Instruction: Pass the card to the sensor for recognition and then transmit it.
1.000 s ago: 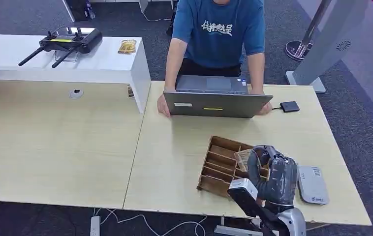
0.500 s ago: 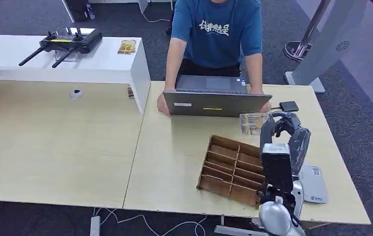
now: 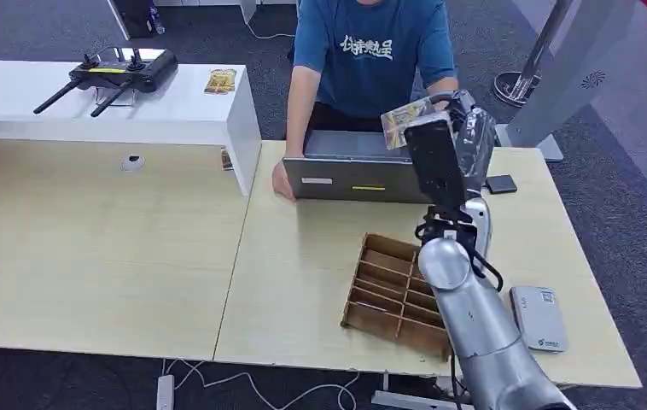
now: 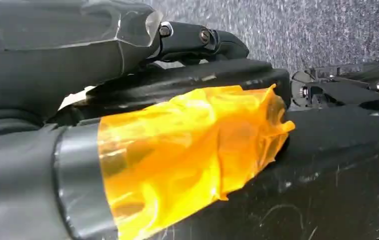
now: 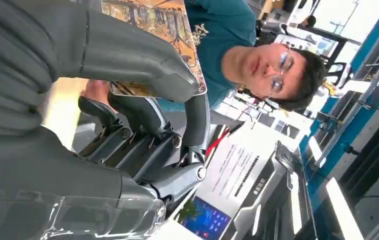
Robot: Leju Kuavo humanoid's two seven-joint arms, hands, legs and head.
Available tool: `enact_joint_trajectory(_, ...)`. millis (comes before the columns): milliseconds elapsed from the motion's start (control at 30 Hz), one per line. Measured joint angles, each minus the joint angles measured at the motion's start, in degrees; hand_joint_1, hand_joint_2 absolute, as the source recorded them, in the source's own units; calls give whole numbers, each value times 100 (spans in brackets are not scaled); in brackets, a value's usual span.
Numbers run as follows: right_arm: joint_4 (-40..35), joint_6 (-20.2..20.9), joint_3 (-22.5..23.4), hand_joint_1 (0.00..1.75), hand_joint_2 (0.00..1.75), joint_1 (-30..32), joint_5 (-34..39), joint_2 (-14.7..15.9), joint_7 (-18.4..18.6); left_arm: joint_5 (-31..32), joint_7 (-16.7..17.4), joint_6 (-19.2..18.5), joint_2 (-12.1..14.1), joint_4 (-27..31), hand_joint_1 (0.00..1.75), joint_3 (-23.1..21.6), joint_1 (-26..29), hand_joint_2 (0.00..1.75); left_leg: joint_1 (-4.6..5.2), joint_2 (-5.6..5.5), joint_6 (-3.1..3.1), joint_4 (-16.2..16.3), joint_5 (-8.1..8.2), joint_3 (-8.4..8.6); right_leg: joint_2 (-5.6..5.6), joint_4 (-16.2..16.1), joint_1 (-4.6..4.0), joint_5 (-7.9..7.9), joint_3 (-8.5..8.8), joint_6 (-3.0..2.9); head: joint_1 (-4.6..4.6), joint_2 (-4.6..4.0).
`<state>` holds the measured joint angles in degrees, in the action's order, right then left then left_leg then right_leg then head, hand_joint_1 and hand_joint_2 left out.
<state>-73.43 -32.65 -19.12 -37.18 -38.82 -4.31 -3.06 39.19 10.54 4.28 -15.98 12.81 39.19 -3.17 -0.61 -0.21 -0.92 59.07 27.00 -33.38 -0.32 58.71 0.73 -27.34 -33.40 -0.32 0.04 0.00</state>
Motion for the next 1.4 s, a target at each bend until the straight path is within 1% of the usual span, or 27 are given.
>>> enact_joint_trajectory(167,1178,164,-2,175,175,-1212,-484,-299,480,206,251,-99,9,0,0,-190,-50,0,0,-6,-3,0,-10,-4,-4,0,0,6,-6,-4,-2,0)
enact_joint_trajectory(267,1799,186,-4,175,175,-1767,-796,-450,752,280,398,-173,24,0,0,-304,-94,0,0,-8,-4,0,-11,-5,-5,1,-1,7,-7,-5,-2,0)
enact_joint_trajectory(400,2474,190,-4,175,175,-2243,-1209,-570,1128,350,555,-238,48,0,0,-422,-126,0,0,-8,-4,0,-11,-6,-5,1,0,7,-7,-5,0,0)
enact_joint_trajectory(500,2979,186,-4,175,175,-2522,-1505,-612,1321,376,649,-306,55,0,0,-468,-150,0,1,-9,-4,0,-11,-8,-6,1,1,8,-9,-5,0,2)
enact_joint_trajectory(667,3523,190,-4,175,175,-2819,-1897,-631,1624,414,791,-337,57,0,0,-547,-191,0,1,-13,-4,1,-11,-9,-8,1,1,8,-10,-5,0,0)
enact_joint_trajectory(867,3879,181,39,175,175,-2882,-2151,-631,1687,411,809,-374,76,0,0,-579,-193,0,0,-13,-4,1,-11,-10,-8,1,0,8,-12,-4,0,0)
enact_joint_trajectory(1100,4036,214,144,175,175,-2881,-2317,-631,1702,370,905,-418,87,0,0,-582,-223,0,0,-12,-4,0,-11,-12,-7,1,0,8,-15,-5,-2,0)
enact_joint_trajectory(1133,4038,216,172,0,175,-2879,-2349,-631,1702,359,907,-418,90,0,0,-582,-223,0,0,-12,-4,1,-11,-13,-7,1,0,8,-16,-5,0,0)
enact_joint_trajectory(1400,4043,430,223,0,175,-2879,-2443,-634,1634,330,907,-424,101,0,0,-582,-224,0,0,-10,-4,1,-11,-13,-6,1,0,8,-17,-4,0,2)
